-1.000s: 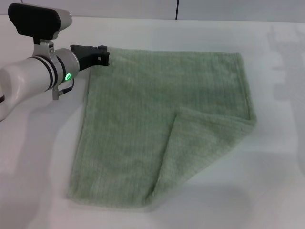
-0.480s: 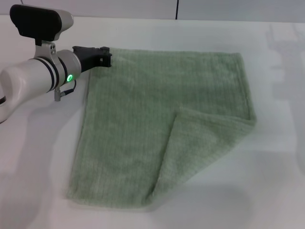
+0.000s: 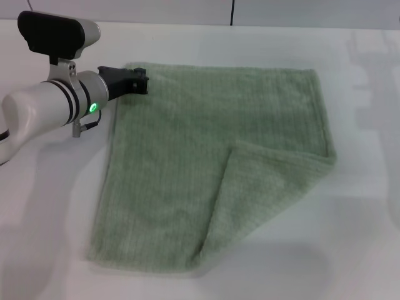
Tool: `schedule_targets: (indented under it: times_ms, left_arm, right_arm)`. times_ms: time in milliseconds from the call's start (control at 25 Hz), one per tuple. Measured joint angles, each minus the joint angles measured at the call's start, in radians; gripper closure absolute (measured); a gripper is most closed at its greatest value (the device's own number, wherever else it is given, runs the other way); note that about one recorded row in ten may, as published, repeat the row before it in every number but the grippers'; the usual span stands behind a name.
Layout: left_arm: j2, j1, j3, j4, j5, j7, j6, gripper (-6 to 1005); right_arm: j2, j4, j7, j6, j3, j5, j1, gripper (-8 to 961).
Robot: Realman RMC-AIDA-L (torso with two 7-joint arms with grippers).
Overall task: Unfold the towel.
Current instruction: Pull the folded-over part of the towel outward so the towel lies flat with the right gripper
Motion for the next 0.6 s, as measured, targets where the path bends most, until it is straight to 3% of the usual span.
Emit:
schedule_targets:
  times_ms: [600]
  left_arm:
    - [0.0,-0.001,0.0,-0.008,0.0,0.005,0.0,982]
  right_arm:
    - [0.0,-0.024,0.0,0.044,0.001,0.0,0.009,292]
